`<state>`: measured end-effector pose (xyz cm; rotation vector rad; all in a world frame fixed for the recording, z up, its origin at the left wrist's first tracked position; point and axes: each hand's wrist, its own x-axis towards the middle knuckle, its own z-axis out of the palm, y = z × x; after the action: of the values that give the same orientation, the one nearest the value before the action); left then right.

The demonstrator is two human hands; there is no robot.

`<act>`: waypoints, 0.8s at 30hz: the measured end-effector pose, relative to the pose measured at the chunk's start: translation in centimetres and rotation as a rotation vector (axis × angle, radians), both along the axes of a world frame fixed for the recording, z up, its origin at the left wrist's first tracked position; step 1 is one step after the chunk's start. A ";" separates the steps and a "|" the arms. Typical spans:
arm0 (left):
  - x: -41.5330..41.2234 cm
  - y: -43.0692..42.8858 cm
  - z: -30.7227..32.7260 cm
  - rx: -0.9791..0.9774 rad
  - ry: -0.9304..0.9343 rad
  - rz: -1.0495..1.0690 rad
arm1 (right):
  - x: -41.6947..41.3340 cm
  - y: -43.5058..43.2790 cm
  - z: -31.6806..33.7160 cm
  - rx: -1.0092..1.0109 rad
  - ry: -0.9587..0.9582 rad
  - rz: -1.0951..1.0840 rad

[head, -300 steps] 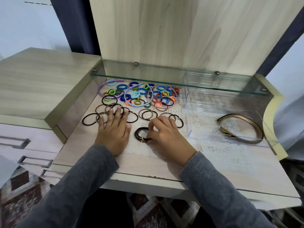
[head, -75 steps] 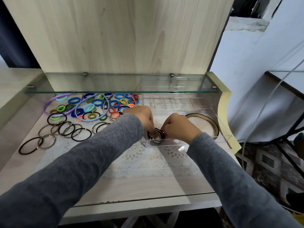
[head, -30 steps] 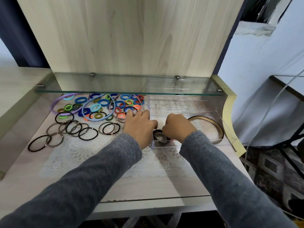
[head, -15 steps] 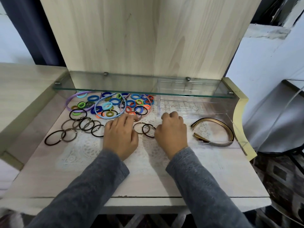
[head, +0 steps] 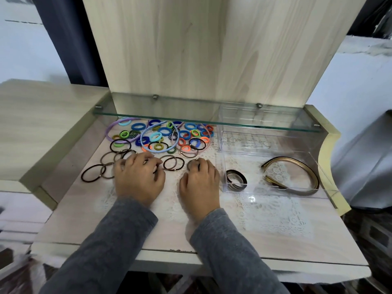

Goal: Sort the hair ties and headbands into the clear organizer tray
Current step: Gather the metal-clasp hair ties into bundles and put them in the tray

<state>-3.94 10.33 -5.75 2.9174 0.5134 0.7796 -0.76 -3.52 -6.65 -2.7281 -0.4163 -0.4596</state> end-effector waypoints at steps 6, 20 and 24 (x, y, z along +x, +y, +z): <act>0.2 0.5 0.2 -0.036 0.006 -0.008 | 0.3 -0.1 -0.2 0.066 -0.125 0.041; 2.1 1.5 0.5 -0.142 0.139 0.146 | 0.5 0.0 -0.2 0.088 -0.116 -0.173; 2.3 1.6 0.5 -0.200 0.109 0.198 | 0.6 0.1 -0.3 0.161 -0.169 -0.202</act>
<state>-1.60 11.94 -5.21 2.7625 0.8477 0.5534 -0.15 -3.45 -6.99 -2.5943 -0.1369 -0.7466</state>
